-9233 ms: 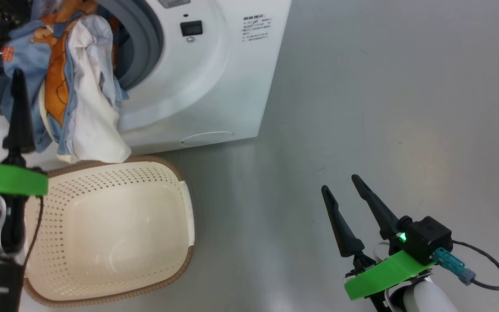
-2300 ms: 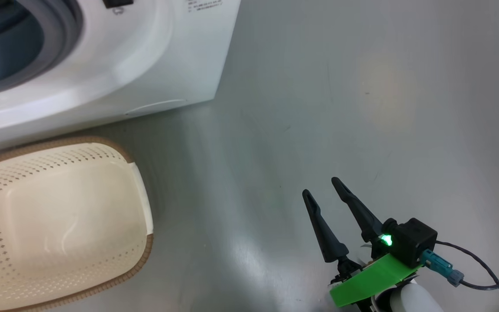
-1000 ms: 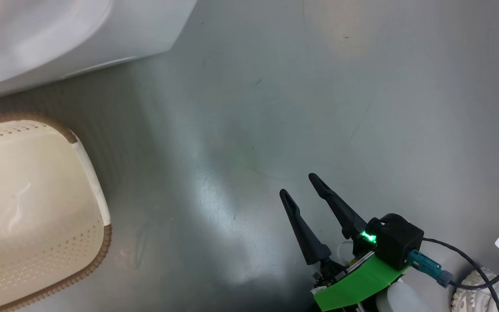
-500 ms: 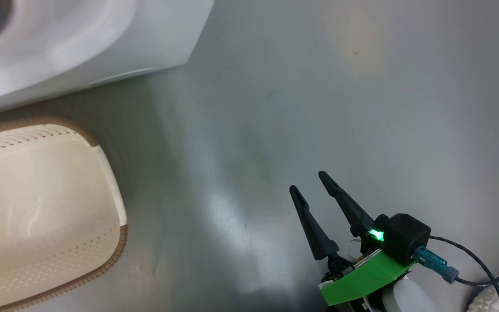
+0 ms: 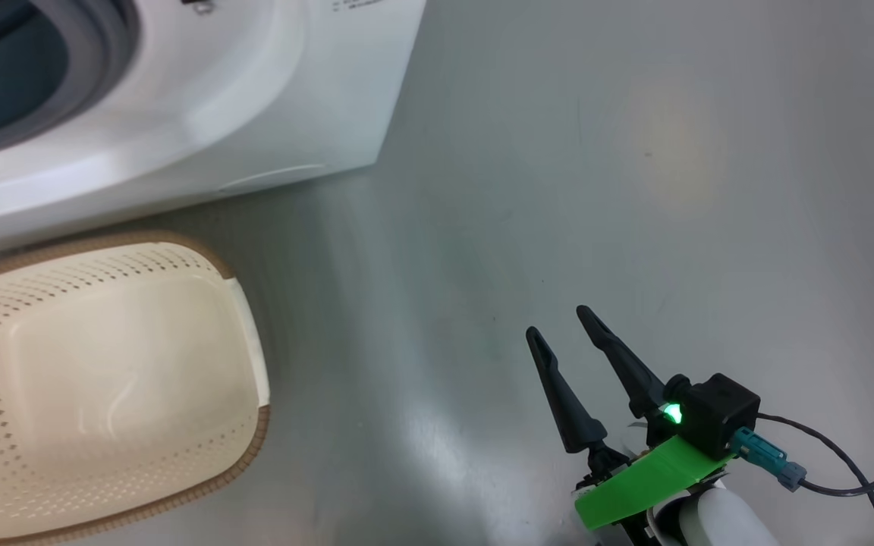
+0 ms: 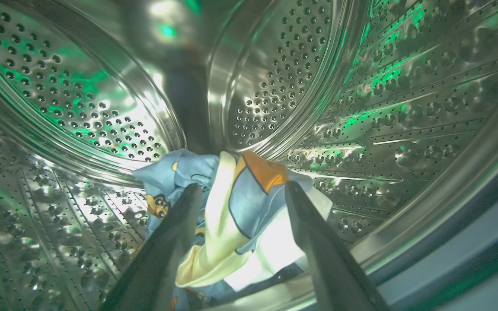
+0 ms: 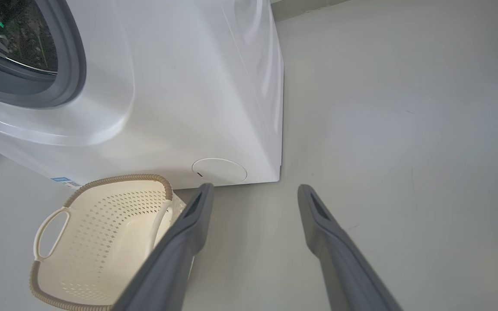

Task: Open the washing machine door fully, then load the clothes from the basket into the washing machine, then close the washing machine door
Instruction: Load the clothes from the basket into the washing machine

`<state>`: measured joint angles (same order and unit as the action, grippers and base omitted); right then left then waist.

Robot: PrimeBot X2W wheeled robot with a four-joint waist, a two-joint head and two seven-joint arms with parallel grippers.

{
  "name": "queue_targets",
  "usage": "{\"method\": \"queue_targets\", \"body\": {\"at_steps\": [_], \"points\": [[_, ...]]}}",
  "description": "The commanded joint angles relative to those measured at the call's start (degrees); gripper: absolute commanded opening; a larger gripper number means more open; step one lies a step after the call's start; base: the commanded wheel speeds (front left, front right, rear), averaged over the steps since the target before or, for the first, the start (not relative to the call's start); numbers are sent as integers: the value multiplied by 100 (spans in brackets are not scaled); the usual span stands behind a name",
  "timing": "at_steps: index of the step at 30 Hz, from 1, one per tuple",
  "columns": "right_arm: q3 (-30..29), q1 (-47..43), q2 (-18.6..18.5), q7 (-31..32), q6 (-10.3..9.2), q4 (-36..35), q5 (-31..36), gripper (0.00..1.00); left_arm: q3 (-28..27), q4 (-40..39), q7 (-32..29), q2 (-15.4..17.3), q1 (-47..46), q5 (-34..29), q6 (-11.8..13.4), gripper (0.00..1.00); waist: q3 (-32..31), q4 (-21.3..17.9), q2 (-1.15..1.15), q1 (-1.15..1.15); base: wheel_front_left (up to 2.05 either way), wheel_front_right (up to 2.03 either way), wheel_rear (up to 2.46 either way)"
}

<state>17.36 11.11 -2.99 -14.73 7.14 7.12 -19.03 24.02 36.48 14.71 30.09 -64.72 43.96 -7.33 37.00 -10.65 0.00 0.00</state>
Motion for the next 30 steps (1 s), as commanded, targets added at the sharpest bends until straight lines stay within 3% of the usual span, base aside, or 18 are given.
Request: {"method": "queue_targets", "body": {"at_steps": [1,30], "points": [[82,-36,12,-27,35,-73,85,100,-235,-140,29,223,141,-32,-15,100,-217,142,0,0,0,0,0],[-404,-467,12,-27,35,445,203,100,-1602,-1319,29,-964,3239,-1030,-15,100,-2202,580,0,0,0,0,0]]}}
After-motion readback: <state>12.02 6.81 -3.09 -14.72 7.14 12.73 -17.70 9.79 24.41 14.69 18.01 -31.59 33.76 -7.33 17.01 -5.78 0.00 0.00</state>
